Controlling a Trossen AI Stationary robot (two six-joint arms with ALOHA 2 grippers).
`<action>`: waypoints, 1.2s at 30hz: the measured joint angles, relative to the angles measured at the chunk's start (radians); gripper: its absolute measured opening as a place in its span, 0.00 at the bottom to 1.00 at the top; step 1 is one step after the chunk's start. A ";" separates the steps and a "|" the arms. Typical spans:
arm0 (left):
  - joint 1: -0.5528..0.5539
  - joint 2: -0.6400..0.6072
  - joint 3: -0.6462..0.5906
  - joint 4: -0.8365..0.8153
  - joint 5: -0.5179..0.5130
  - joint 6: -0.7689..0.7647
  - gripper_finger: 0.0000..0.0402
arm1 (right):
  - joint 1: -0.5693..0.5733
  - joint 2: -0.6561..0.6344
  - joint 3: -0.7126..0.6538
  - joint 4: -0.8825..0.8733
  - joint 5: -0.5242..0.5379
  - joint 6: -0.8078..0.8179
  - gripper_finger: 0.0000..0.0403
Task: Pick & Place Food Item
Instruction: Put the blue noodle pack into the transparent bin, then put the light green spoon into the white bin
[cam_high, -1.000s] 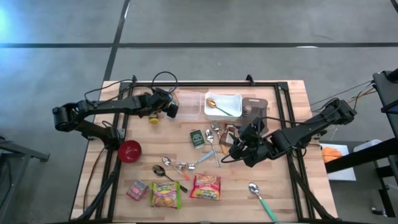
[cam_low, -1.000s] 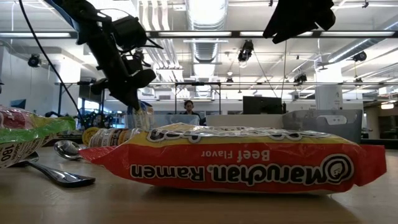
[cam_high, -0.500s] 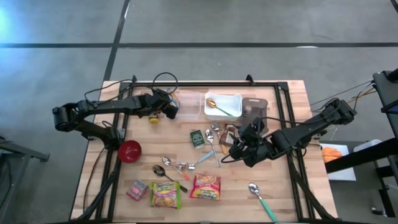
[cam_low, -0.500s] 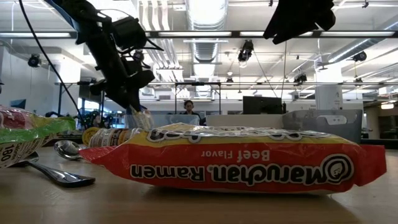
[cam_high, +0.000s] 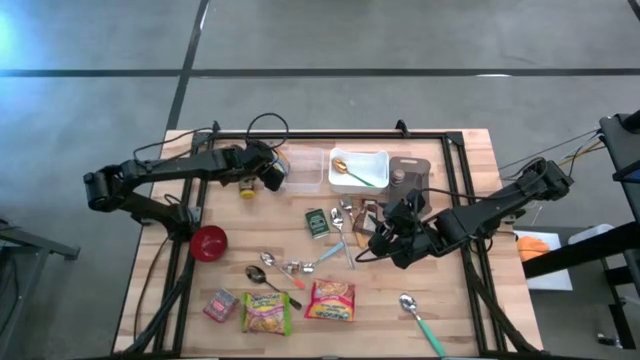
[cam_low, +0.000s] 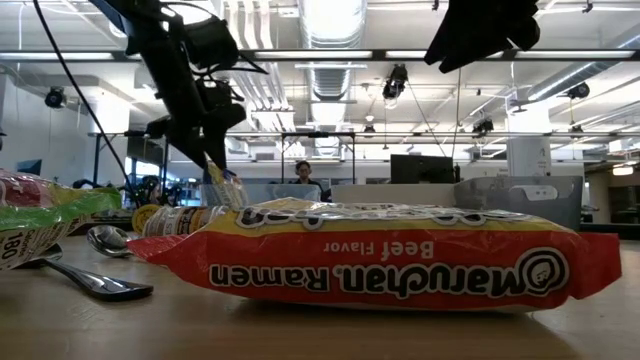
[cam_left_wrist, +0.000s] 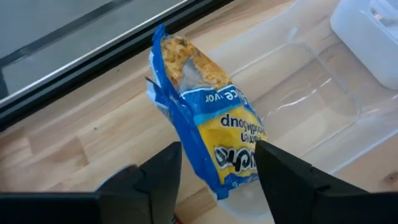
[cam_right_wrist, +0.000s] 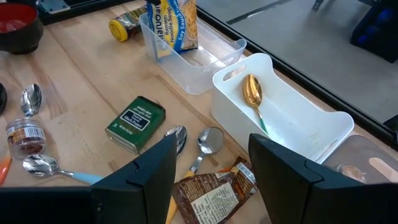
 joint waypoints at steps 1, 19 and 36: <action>0.000 0.000 0.013 -0.024 0.000 0.000 0.54 | 0.000 0.000 0.000 0.000 0.000 0.001 0.49; -0.016 -0.154 0.074 -0.277 0.226 0.016 0.59 | 0.000 0.000 -0.006 0.002 -0.038 0.049 0.49; -0.182 -0.414 -0.040 -0.207 0.259 0.041 0.59 | -0.002 0.001 -0.004 0.007 -0.149 0.086 0.49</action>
